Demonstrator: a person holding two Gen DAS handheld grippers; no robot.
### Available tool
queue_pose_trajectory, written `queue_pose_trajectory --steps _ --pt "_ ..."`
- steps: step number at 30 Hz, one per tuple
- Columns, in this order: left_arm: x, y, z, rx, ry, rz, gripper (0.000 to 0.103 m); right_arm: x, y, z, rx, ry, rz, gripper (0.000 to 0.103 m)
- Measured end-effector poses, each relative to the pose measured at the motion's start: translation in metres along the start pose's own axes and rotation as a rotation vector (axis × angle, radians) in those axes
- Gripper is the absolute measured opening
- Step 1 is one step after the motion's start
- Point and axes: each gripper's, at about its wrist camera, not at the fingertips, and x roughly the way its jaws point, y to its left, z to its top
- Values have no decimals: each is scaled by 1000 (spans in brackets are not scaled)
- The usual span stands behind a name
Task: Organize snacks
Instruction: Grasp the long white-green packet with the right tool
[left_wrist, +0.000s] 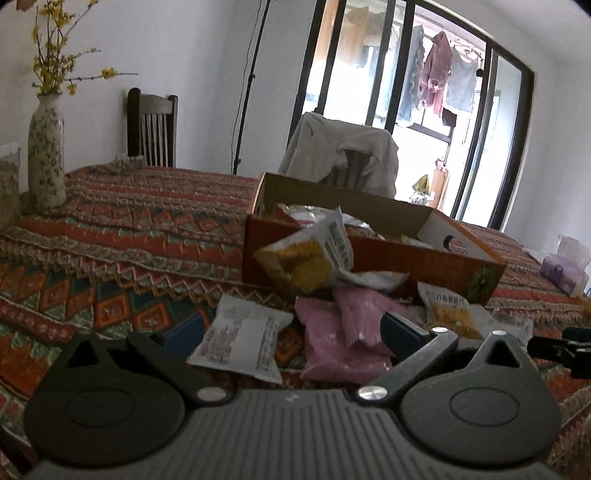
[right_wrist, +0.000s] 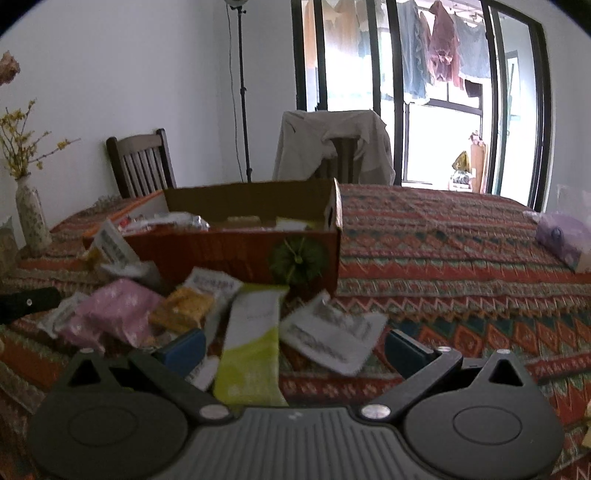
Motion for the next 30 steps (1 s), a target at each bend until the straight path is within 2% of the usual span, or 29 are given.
queue_pose_trajectory --steps 5,10,20,21,23,28,30 --pt "-1 1 -5 -1 -8 -9 103 -4 -6 -10 -2 18 -12 103" --pt "3 10 -3 -51 11 -10 103 -3 -12 -15 0 34 -16 103" --pt "4 11 -3 -64 15 -10 103 13 0 -1 9 35 8 101" --pt "4 12 -3 -66 14 -10 103 16 3 2 6 35 16 99" --pt "3 12 -3 -71 13 -11 103 23 10 8 -7 38 33 80" --pt "4 14 -3 -82 15 -18 103 45 28 17 -67 75 32 53" --pt "4 15 -3 -87 14 -22 103 54 31 15 -71 104 25 48"
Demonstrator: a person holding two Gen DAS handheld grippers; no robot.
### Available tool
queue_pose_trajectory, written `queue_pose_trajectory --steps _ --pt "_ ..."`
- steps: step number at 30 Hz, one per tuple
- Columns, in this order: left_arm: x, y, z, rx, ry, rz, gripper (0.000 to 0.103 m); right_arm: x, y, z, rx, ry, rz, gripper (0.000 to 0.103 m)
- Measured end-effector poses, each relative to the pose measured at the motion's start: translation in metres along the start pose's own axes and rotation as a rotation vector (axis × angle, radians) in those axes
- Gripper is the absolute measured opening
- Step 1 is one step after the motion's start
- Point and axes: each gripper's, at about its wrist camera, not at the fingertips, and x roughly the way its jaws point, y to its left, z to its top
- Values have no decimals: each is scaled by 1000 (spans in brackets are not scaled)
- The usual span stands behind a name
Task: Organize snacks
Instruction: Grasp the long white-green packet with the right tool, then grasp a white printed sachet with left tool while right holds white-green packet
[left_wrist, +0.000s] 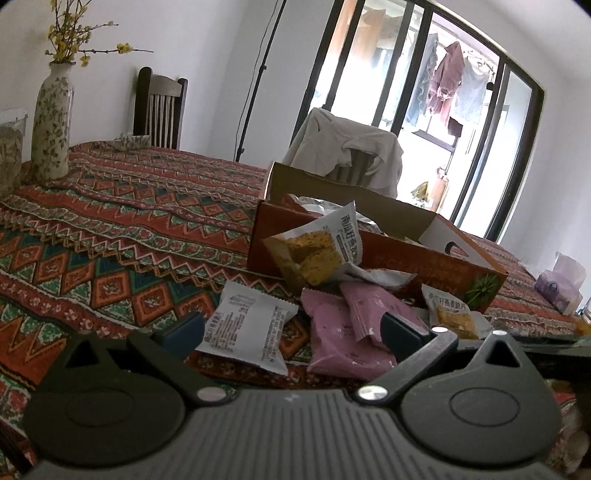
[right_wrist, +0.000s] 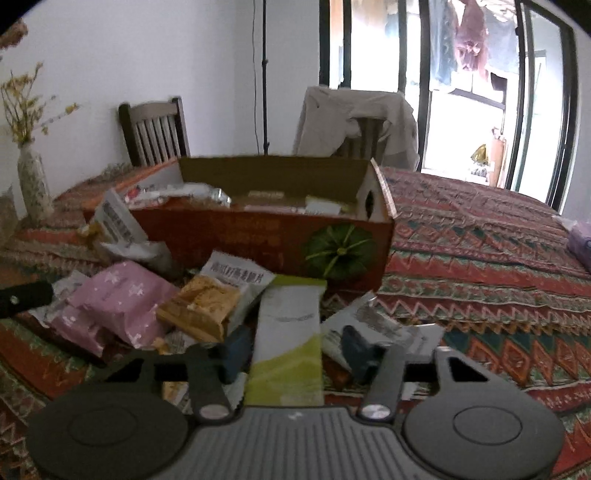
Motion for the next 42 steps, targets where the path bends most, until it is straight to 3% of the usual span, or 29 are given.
queue_pose_trajectory --steps 10,19,24,27,31,36,42 --pt "-1 1 0 -8 -1 -2 103 0 5 -8 -31 -27 -6 38" --pt "-1 1 -1 -9 -1 4 103 -31 10 -16 -48 -209 -57 38" --pt "-2 -3 0 13 3 23 103 -34 5 -15 -24 -228 -51 38" --pt "-6 -3 4 34 11 -13 103 -34 2 -15 -9 -237 -46 38" --pt "-3 -1 14 79 34 46 103 -35 -1 -16 5 -242 -37 38" --pt "24 4 23 158 140 166 103 -36 -1 -17 13 -250 -33 38" --pt "54 5 24 202 234 215 103 -37 -3 -17 20 -254 -29 38"
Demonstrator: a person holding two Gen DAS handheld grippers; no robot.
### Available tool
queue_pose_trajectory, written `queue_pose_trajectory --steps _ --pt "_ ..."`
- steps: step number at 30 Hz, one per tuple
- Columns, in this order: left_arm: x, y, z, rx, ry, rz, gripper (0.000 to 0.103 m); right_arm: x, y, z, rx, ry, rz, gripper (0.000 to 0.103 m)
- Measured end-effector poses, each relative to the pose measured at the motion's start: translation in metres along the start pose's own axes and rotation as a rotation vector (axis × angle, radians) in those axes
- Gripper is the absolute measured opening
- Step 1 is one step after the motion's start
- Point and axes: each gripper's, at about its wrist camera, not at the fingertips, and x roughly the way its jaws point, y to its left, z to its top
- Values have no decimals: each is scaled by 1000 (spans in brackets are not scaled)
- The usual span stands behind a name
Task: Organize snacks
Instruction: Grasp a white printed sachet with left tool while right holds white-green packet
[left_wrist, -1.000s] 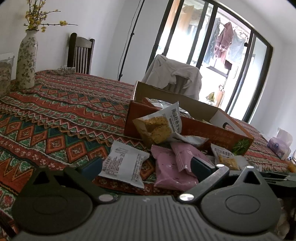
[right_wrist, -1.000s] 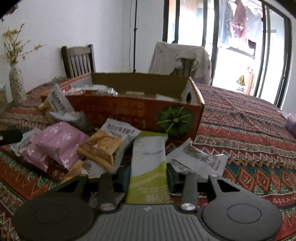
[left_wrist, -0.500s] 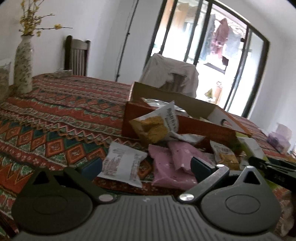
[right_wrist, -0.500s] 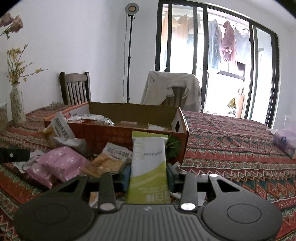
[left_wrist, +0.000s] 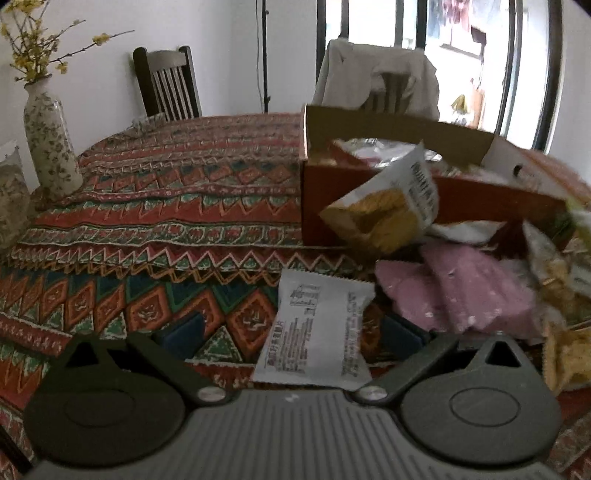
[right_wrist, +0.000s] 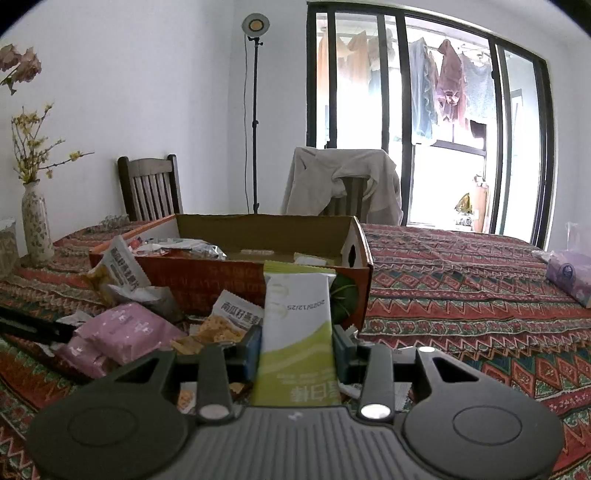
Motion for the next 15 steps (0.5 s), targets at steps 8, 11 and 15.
queue_pose_trajectory --steps 8,11,15 --pt "7 3 1 -28 13 10 103 1 0 0 5 0 5 38" --pt "8 2 5 -25 28 6 103 1 0 0 5 1 5 39" --pt "10 1 6 -15 25 -3 103 1 0 0 5 1 4 39"
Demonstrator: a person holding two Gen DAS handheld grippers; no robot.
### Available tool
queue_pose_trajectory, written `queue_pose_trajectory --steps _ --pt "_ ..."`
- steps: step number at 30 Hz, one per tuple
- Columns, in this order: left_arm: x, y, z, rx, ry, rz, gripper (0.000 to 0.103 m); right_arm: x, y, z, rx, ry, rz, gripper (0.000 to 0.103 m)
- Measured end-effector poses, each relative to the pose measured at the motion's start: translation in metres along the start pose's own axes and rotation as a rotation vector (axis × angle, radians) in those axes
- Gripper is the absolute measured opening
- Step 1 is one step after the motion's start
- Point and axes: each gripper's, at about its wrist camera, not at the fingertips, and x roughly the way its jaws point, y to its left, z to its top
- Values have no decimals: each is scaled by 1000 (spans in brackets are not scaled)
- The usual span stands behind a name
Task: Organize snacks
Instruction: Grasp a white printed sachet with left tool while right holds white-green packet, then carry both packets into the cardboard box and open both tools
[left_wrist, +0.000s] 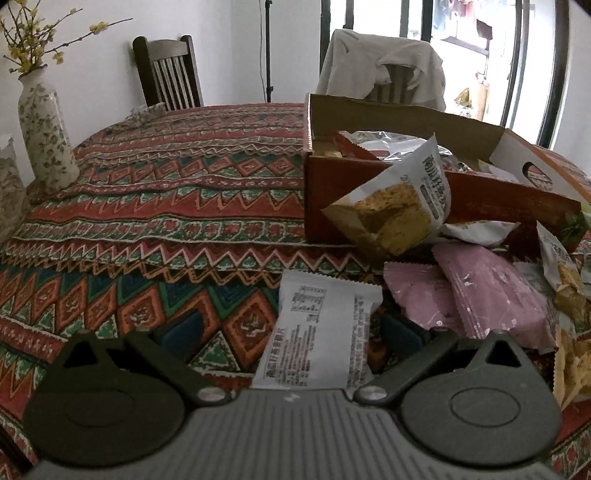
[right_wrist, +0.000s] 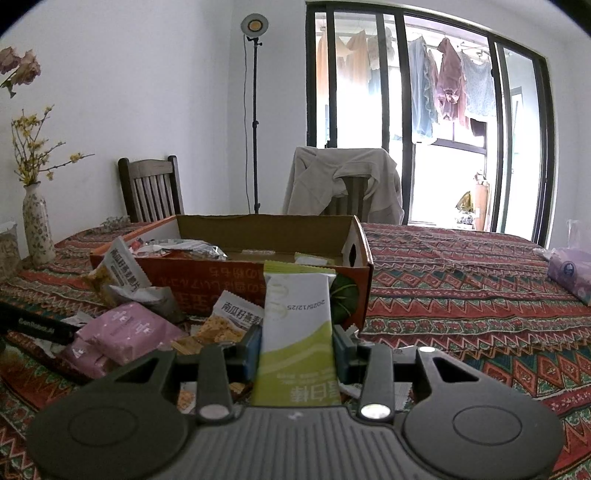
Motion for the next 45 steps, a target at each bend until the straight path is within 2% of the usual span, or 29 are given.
queue_pose_trajectory --steps 7,10,12,13,15,26,31,39,45 --pt "1 -2 0 -24 -9 19 100 0 -1 0 2 -2 -1 39" --pt "-4 -4 -1 -20 -33 18 80 0 -1 0 0 -2 0 39" --pt "-7 -6 -2 -4 -48 -2 59 -1 -1 0 0 -4 1 39" --pt "-9 -8 -3 9 -57 -15 52 -2 -1 0 2 -5 0 39" --pt "-13 -11 -5 17 -64 -30 45 -2 -1 0 5 -8 1 39" --pt "-41 -13 -17 19 -163 -43 44 -7 2 0 -12 -33 5 39" --pt "-64 -12 -13 -11 -239 -70 44 -12 3 1 -20 -67 -7 39" --pt "-96 -23 11 -27 -354 -122 44 -17 4 27 -50 -140 -13 39" --pt "-99 -37 38 -26 -407 -156 44 -9 3 57 -56 -191 -23 39"
